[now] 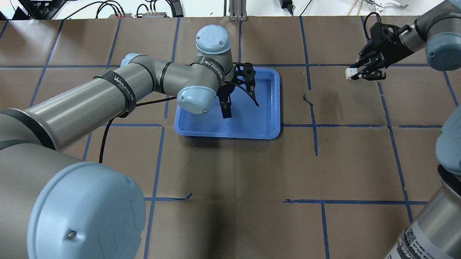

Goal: Assemble white blocks and place on blue tray

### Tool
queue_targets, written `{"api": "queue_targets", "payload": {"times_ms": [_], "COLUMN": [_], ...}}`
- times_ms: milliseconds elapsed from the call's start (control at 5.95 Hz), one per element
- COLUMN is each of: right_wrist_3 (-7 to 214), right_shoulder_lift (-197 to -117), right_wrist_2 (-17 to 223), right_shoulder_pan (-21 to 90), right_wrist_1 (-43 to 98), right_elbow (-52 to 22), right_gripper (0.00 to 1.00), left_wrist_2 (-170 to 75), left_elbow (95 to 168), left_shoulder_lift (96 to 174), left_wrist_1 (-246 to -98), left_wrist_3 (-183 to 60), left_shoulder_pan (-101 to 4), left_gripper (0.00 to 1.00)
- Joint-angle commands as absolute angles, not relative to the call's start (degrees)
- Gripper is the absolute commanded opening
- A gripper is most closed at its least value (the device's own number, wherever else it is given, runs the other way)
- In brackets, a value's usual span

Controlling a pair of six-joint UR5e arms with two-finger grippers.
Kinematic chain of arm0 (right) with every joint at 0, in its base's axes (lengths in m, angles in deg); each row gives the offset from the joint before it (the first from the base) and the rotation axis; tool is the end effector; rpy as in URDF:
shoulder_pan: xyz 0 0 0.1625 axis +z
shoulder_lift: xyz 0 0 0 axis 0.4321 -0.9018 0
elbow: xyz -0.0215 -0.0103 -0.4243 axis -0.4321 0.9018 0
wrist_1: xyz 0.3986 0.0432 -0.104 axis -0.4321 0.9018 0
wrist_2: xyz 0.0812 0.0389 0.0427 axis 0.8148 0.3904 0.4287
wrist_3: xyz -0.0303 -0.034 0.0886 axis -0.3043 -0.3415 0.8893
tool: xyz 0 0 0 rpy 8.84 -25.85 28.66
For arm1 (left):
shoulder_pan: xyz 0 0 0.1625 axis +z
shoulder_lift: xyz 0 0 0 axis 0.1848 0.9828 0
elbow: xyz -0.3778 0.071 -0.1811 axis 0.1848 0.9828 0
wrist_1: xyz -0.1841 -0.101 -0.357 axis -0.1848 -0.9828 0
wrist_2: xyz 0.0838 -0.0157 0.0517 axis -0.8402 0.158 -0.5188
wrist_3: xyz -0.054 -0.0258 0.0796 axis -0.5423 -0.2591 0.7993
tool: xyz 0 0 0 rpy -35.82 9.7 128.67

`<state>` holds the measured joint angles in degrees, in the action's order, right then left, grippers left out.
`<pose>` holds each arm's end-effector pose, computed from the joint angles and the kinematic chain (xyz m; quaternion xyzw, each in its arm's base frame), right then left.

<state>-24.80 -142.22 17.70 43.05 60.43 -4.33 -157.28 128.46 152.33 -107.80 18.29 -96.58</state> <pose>-0.0798 -0.6983 0.2364 -0.6785 0.6916 -0.1970 0.1501 -0.3322 -0.6099 0.1803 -0.6568 -0.7535 0.0280 0.0061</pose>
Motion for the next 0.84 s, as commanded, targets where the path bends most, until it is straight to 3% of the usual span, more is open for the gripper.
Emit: {"api": "queue_targets", "payload": {"times_ms": [0,336,672], "right_wrist_3": [-23.28,-23.72,-22.93], "right_shoulder_lift": [-146.09,-148.56,-149.96], "right_wrist_2": [17.70,17.61,17.87], "right_shoulder_pan": [43.66,45.15,48.99], "right_wrist_1": [56.33,54.74,54.99], "right_elbow": [-4.24,-5.64,-8.36], "right_gripper": [0.22,0.22,0.22], "left_wrist_2": [-157.37,-157.02,-157.37], "left_elbow": [128.57,127.00,126.72], "left_shoulder_lift": [152.32,150.14,142.60], "left_wrist_1": [-107.82,-108.52,-113.92], "left_wrist_3": [18.28,18.45,17.49], "left_shoulder_pan": [-96.58,-95.88,-93.24], "left_gripper": [0.88,0.88,0.89]}}
